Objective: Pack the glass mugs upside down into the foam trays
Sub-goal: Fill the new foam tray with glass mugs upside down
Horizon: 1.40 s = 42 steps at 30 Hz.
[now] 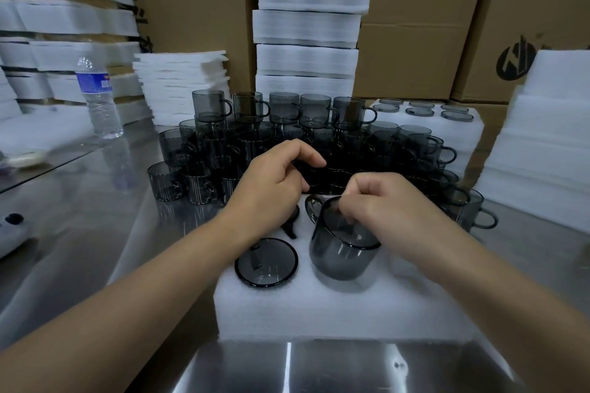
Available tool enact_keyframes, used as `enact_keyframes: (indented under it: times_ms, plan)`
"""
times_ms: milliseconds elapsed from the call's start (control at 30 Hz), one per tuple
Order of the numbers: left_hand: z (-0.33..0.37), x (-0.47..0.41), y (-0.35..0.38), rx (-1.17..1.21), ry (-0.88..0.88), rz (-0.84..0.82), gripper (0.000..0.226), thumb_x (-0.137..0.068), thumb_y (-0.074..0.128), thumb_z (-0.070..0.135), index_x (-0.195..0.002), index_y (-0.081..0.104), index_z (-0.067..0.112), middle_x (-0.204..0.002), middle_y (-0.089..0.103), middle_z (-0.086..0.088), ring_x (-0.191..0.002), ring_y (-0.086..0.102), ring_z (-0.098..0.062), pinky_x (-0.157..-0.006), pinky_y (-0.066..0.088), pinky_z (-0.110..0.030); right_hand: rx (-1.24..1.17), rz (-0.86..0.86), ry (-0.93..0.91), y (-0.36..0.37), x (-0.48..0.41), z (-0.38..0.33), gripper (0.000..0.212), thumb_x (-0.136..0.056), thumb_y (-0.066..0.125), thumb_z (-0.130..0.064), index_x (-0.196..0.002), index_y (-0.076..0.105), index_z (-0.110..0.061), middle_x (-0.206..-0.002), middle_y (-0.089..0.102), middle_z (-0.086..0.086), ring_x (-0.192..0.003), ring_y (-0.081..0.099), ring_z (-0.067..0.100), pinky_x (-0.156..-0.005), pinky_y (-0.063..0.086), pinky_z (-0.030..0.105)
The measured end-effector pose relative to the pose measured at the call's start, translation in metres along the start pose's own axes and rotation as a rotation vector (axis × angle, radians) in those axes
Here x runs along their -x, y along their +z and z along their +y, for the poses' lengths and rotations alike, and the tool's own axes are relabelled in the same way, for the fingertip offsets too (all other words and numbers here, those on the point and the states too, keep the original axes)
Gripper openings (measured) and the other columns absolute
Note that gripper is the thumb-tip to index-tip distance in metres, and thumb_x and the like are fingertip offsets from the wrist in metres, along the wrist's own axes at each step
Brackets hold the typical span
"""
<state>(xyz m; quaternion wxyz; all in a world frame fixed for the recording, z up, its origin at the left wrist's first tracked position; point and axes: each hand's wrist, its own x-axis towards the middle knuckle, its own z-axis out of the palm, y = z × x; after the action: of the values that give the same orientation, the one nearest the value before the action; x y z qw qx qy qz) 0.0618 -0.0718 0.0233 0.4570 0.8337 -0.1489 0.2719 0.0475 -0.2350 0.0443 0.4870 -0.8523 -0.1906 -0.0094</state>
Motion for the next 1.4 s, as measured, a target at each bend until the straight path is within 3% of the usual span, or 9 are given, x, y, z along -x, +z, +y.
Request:
enact_keyframes:
  times_ms: [233, 400, 633, 833, 967, 1033, 1100, 1200, 1400]
  plan:
    - [0.0, 0.0, 0.001, 0.014, 0.01, -0.019, 0.043, -0.082, 0.039, -0.013, -0.09, 0.064, 0.02, -0.067, 0.058, 0.02, -0.05, 0.051, 0.009, -0.048, 0.034, -0.003, 0.087, -0.085, 0.045, -0.007, 0.0, -0.003, 0.026, -0.07, 0.057, -0.015, -0.046, 0.049, -0.019, -0.041, 0.039, -0.01, -0.038, 0.033, 0.003, -0.052, 0.028, 0.026]
    - [0.001, 0.0, 0.0, 0.011, 0.008, -0.036, 0.047, -0.081, 0.038, -0.013, -0.088, 0.061, 0.028, -0.073, 0.062, 0.026, -0.06, 0.055, 0.005, -0.055, 0.037, -0.004, 0.272, -0.068, 0.017, -0.006, 0.005, -0.001, 0.013, -0.07, 0.059, -0.031, -0.062, 0.059, -0.021, -0.045, 0.052, -0.012, -0.046, 0.044, 0.005, -0.051, 0.036, 0.025]
    - [0.0, -0.001, 0.0, 0.009, 0.023, -0.048, 0.051, -0.08, 0.038, -0.013, -0.086, 0.058, 0.034, -0.093, 0.065, 0.013, -0.065, 0.059, -0.001, -0.064, 0.043, -0.01, 0.283, -0.091, -0.067, -0.005, 0.007, -0.004, 0.027, -0.06, 0.047, -0.051, -0.08, 0.059, -0.038, -0.071, 0.061, -0.026, -0.062, 0.054, -0.002, -0.073, 0.04, 0.029]
    - [-0.001, -0.001, 0.0, 0.007, 0.03, -0.048, 0.051, -0.08, 0.039, -0.013, -0.087, 0.058, 0.034, -0.092, 0.066, 0.01, -0.066, 0.06, -0.003, -0.064, 0.043, -0.01, 0.18, -0.044, -0.127, -0.002, 0.008, -0.005, 0.021, -0.084, 0.054, -0.036, -0.076, 0.07, -0.025, -0.056, 0.062, -0.015, -0.047, 0.051, -0.001, -0.048, 0.037, 0.015]
    - [-0.002, -0.001, 0.0, 0.013, 0.027, -0.06, 0.05, -0.081, 0.039, -0.013, -0.088, 0.059, 0.032, -0.091, 0.065, 0.009, -0.066, 0.06, -0.002, -0.063, 0.043, -0.01, 0.198, -0.07, -0.139, 0.003, 0.009, -0.001, 0.023, -0.085, 0.052, -0.033, -0.083, 0.072, -0.022, -0.074, 0.072, -0.008, -0.068, 0.064, 0.01, -0.063, 0.051, 0.03]
    - [-0.001, -0.001, 0.0, 0.021, 0.026, -0.064, 0.05, -0.081, 0.039, -0.013, -0.088, 0.059, 0.032, -0.09, 0.065, 0.01, -0.066, 0.059, -0.001, -0.063, 0.043, -0.01, 0.184, -0.103, -0.14, 0.004, 0.008, 0.0, 0.022, -0.087, 0.055, -0.031, -0.081, 0.073, -0.021, -0.055, 0.063, -0.013, -0.048, 0.054, 0.004, -0.045, 0.041, 0.018]
    - [-0.001, 0.0, 0.0, 0.029, 0.025, -0.067, 0.05, -0.081, 0.039, -0.014, -0.088, 0.059, 0.032, -0.089, 0.065, 0.01, -0.065, 0.059, 0.0, -0.062, 0.042, -0.009, 0.166, -0.115, -0.11, 0.004, 0.007, 0.001, 0.02, -0.086, 0.057, -0.031, -0.079, 0.074, -0.025, -0.047, 0.055, -0.013, -0.041, 0.044, 0.001, -0.041, 0.031, 0.011]
    - [-0.002, 0.0, 0.0, 0.035, 0.021, -0.072, 0.05, -0.081, 0.04, -0.013, -0.088, 0.06, 0.032, -0.088, 0.065, 0.01, -0.065, 0.059, 0.0, -0.061, 0.042, -0.009, 0.192, -0.097, -0.106, 0.006, 0.005, 0.003, 0.022, -0.086, 0.055, -0.036, -0.081, 0.074, -0.026, -0.075, 0.068, -0.011, -0.063, 0.056, 0.005, -0.058, 0.04, 0.017]
    - [-0.002, -0.001, 0.001, 0.065, 0.011, -0.068, 0.051, -0.079, 0.038, -0.013, -0.088, 0.06, 0.033, -0.086, 0.065, 0.009, -0.063, 0.06, -0.005, -0.06, 0.044, -0.015, 0.335, -0.156, -0.277, 0.017, 0.013, -0.001, 0.045, -0.08, 0.033, -0.058, -0.099, 0.065, -0.031, -0.107, 0.057, -0.019, -0.109, 0.045, 0.001, -0.1, 0.032, 0.029]
